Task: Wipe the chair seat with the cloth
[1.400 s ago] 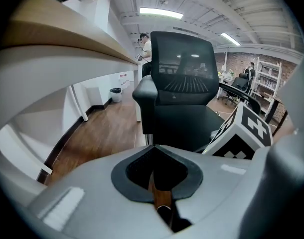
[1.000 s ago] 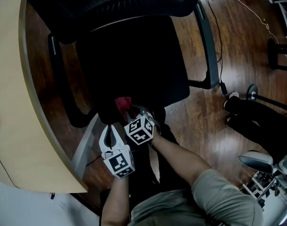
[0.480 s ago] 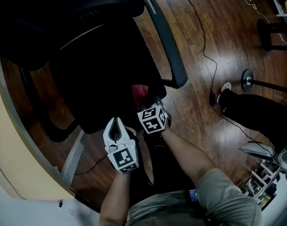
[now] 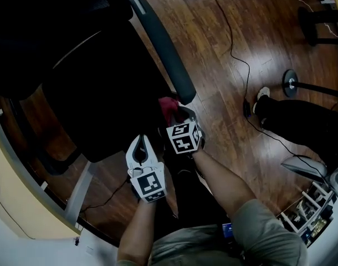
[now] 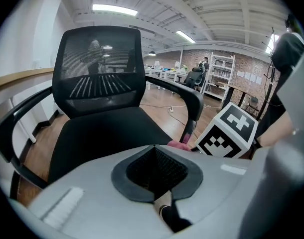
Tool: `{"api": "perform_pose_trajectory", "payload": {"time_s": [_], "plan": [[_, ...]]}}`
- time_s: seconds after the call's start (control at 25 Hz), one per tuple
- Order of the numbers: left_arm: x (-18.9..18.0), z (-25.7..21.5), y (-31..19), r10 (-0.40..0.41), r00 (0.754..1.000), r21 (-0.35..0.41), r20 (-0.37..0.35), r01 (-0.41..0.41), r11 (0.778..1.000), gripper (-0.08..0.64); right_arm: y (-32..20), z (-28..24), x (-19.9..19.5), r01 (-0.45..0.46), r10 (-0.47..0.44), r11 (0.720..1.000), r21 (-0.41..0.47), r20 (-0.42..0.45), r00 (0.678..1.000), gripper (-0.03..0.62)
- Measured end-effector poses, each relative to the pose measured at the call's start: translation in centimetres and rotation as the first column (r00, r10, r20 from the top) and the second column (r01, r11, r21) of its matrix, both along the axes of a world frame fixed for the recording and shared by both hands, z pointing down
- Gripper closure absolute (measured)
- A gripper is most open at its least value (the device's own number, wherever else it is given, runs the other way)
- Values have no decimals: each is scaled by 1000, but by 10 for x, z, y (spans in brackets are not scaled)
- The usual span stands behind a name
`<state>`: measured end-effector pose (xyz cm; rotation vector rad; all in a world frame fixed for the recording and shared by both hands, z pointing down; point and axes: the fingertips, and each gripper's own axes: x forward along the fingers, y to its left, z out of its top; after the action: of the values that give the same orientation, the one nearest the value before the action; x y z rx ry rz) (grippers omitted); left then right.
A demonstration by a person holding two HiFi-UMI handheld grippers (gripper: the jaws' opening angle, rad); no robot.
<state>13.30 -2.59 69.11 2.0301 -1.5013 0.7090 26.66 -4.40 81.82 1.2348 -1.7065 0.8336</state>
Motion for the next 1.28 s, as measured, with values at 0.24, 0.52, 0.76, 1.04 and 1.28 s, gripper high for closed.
{"api": "perform_pose_trajectory", "payload": {"time_s": [0.24, 0.52, 0.76, 1.04, 1.28], "plan": [[21, -7, 8, 11, 1000, 8, 13, -11, 1000, 554, 6, -10, 5, 4, -4, 1000, 3, 49, 999, 534], [5, -46, 0, -48, 998, 19, 32, 48, 999, 554, 7, -57, -7, 77, -77, 997, 6, 74, 994, 534], [-12, -128, -9, -70, 997, 73, 28, 68, 995, 554, 11, -151, -18, 156, -162, 986, 65, 113, 980, 534], [-17, -203, 6, -20, 999, 118, 46, 15, 993, 554, 18, -259, -9, 166, -195, 969, 183, 152, 969, 534], [-21, -247, 21, -35, 997, 159, 64, 24, 987, 554, 16, -334, -12, 172, -237, 940, 294, 200, 951, 534]]}}
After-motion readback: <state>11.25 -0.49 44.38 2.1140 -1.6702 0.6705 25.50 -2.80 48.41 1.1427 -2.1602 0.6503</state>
